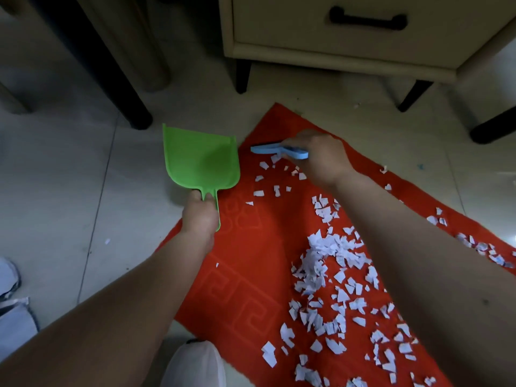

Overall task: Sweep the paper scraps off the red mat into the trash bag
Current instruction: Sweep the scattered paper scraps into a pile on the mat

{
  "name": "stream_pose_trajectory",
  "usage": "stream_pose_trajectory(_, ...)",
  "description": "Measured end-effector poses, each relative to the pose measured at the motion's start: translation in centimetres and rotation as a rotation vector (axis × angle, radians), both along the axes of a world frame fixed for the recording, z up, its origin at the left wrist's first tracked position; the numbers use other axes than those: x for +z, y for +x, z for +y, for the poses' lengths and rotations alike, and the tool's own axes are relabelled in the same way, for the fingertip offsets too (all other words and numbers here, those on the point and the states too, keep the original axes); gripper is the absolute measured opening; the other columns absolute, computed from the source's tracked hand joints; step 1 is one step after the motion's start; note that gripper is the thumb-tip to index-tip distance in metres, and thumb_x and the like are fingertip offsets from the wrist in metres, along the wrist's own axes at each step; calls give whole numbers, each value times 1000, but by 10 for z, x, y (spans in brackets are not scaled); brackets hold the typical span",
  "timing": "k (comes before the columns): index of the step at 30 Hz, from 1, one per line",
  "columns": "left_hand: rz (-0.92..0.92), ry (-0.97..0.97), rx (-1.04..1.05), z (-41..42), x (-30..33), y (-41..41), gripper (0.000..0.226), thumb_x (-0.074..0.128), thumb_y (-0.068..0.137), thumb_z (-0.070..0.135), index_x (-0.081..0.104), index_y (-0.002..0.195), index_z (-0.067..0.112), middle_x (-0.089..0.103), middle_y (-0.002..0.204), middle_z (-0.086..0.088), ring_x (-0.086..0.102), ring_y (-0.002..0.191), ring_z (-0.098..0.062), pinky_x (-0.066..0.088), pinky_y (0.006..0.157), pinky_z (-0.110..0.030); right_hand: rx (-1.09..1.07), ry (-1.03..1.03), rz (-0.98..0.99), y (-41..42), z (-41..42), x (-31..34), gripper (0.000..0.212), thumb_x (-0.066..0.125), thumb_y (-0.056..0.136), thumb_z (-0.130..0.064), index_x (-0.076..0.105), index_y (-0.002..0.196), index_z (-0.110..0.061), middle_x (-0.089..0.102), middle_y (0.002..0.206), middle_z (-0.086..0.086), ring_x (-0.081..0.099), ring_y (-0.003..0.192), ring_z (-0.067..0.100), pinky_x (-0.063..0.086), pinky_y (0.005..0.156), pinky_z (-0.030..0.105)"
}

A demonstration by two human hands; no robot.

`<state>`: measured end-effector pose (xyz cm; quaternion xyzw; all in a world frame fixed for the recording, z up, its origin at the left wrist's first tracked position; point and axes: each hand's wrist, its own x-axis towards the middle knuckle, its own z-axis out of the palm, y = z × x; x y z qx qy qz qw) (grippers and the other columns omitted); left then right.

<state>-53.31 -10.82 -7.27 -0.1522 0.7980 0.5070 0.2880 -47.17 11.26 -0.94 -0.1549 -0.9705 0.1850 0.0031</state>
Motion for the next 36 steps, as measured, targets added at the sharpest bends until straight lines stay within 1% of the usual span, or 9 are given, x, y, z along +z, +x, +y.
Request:
stream_pose_trajectory(4, -11, 0, 3, 3, -2, -2, 14, 36, 100, 23, 49, 102, 19, 59, 116, -16, 58, 102, -32, 47, 89, -42, 69, 12, -42, -19, 11, -7, 26, 58, 91, -20, 68, 115, -16, 66, 118, 5, 59, 109, 27, 48, 87, 39)
stream_pose_trajectory(9, 0, -5, 13, 5, -6, -3, 15, 35, 100, 22, 49, 104, 20, 60, 113, -14, 58, 105, -31, 46, 83, -37, 211, 53, -259, -15, 23, -5, 24, 55, 93, -26, 66, 114, -24, 68, 113, 0, 60, 103, 21, 42, 76, 28)
stream_pose_trajectory(13, 11, 17, 8, 9, -5, -1, 18, 35, 101, 20, 50, 109, 19, 61, 112, -10, 58, 100, -25, 43, 78, -32, 204, -29, -407, 1, 33, 38, 21, 65, 87, -26, 70, 107, -29, 67, 113, -8, 59, 108, 14, 47, 91, 36)
stream_pose_trajectory(17, 18, 27, 6, 12, -1, 0, 19, 34, 102, 21, 50, 112, 22, 60, 112, -7, 57, 100, -24, 44, 83, -33, 127, -134, -286, 3, 37, 57, 22, 64, 88, -27, 69, 109, -28, 66, 113, -8, 60, 104, 12, 48, 90, 35)
stream_pose_trajectory(22, 28, 24, -9, 16, 3, 3, 17, 34, 102, 21, 49, 110, 25, 60, 110, -8, 56, 97, -23, 45, 88, -38, 70, -140, -198, -21, 16, 24, 23, 59, 91, -25, 68, 112, -26, 68, 115, -2, 62, 104, 18, 49, 91, 41)
stream_pose_trajectory(26, 25, 18, 7, 16, 3, 7, 16, 35, 101, 19, 50, 105, 21, 60, 106, -8, 55, 90, -20, 43, 78, -32, 123, -107, -344, -20, 10, 7, 21, 60, 90, -29, 70, 108, -27, 69, 108, 0, 62, 101, 21, 49, 86, 42)
stream_pose_trajectory(30, 20, 10, 3, 14, 3, 7, 15, 35, 101, 19, 50, 100, 18, 57, 101, -8, 53, 87, -20, 41, 66, -29, 235, -94, -532, -9, 19, 34, 19, 63, 88, -31, 70, 104, -24, 70, 103, 1, 64, 94, 19, 50, 87, 42)
stream_pose_trajectory(32, 19, 11, -3, 14, 3, 6, 15, 35, 101, 19, 50, 100, 19, 57, 101, -8, 53, 87, -20, 41, 68, -30, 200, -96, -492, -5, 23, 48, 22, 64, 87, -33, 69, 106, -24, 68, 106, -1, 62, 96, 18, 50, 88, 42)
stream_pose_trajectory(36, 16, 8, -2, 14, 5, 9, 16, 35, 101, 19, 50, 102, 17, 57, 101, -9, 52, 86, -20, 42, 75, -32, 90, -163, -236, -11, 16, 45, 23, 62, 89, -29, 68, 110, -27, 68, 112, -3, 61, 100, 17, 49, 90, 40)
